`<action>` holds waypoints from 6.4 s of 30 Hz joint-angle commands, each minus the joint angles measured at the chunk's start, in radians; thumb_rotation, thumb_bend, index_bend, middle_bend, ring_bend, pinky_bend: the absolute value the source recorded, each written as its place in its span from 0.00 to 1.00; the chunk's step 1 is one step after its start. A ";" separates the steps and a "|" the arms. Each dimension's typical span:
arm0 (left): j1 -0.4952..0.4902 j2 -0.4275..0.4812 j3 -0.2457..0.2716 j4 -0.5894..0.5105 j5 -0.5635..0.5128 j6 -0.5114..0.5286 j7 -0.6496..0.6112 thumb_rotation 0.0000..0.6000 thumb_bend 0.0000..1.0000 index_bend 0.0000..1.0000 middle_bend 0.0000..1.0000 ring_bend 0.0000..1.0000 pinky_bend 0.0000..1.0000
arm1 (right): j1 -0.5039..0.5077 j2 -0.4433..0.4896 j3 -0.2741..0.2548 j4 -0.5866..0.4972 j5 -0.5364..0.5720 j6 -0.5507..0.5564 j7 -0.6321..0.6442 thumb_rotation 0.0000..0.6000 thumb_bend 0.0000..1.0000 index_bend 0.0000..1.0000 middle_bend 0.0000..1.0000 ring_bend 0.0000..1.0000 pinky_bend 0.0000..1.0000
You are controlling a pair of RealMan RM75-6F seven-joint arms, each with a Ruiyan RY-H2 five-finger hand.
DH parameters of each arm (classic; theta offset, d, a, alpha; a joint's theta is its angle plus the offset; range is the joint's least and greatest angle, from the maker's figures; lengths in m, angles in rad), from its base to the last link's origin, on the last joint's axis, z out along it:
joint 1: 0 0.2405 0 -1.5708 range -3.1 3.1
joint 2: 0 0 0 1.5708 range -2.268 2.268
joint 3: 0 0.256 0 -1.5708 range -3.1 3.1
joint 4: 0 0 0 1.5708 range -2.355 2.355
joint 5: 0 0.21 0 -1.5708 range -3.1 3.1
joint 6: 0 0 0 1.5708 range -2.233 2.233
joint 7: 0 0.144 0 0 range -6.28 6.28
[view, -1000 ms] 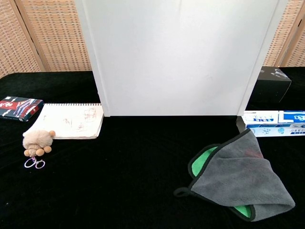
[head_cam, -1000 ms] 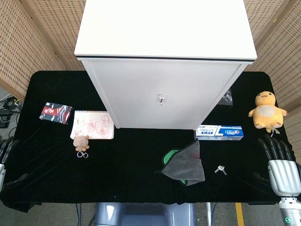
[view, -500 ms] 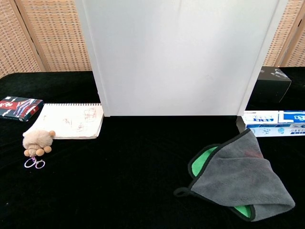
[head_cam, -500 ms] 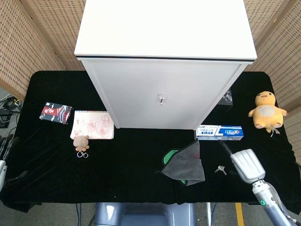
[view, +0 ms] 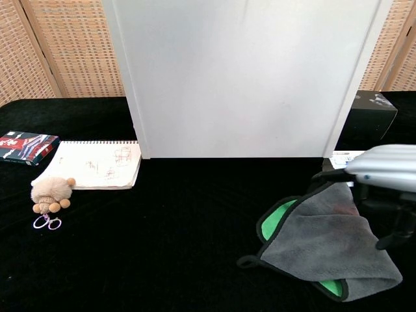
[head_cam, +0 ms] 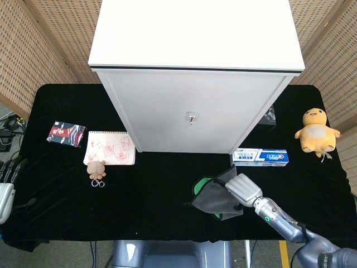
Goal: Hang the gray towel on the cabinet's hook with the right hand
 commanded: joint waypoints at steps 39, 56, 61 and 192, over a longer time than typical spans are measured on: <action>-0.006 -0.008 -0.001 0.008 -0.020 -0.009 0.007 1.00 0.00 0.00 0.00 0.00 0.00 | 0.090 -0.265 -0.062 0.070 0.314 0.017 -0.338 1.00 0.46 0.49 0.95 0.97 1.00; -0.008 -0.009 0.001 0.007 -0.022 -0.012 0.009 1.00 0.00 0.00 0.00 0.00 0.00 | 0.073 -0.204 -0.046 0.039 0.157 0.087 0.012 1.00 0.72 0.67 0.94 0.97 1.00; -0.008 -0.007 0.002 0.004 -0.019 -0.010 0.005 1.00 0.00 0.00 0.00 0.00 0.00 | 0.072 -0.153 0.001 -0.033 0.193 0.079 0.182 1.00 0.71 0.67 0.94 0.97 1.00; -0.012 -0.013 0.005 0.007 -0.029 -0.017 0.019 1.00 0.00 0.00 0.00 0.00 0.00 | 0.045 0.462 0.464 -0.449 0.735 -0.316 0.900 1.00 0.01 0.15 0.96 0.97 1.00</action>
